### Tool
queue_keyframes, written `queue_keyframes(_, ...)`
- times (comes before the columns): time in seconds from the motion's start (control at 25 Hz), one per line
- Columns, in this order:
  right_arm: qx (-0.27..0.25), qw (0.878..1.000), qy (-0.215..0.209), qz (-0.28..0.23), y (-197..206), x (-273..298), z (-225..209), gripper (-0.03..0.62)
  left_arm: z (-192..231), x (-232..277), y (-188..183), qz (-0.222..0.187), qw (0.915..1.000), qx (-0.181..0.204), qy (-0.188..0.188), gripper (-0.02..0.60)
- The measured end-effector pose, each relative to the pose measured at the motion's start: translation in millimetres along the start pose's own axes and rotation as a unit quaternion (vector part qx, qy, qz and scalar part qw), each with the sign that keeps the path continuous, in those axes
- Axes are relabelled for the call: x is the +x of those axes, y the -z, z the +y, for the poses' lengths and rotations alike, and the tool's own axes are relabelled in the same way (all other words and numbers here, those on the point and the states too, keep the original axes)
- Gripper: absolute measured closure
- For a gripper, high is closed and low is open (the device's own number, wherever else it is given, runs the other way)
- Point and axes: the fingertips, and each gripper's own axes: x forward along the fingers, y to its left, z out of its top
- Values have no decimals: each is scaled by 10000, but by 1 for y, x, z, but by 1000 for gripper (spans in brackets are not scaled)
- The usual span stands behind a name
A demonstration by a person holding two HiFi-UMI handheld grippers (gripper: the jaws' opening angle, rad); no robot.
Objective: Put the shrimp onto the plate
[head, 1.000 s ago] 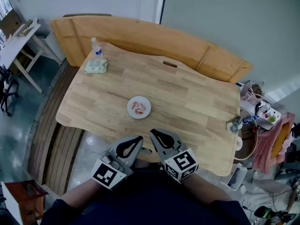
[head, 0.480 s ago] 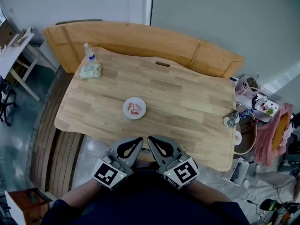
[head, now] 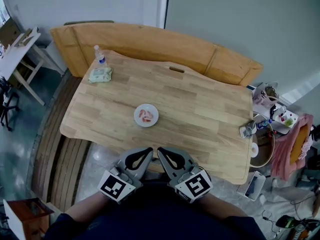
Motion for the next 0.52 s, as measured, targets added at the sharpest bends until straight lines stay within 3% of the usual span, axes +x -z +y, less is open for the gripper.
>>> queue_keyframes(0.52,-108,9999,-73,8,-3,-3,12,585,-7,-12,-3,-17,10000,42,-11,577)
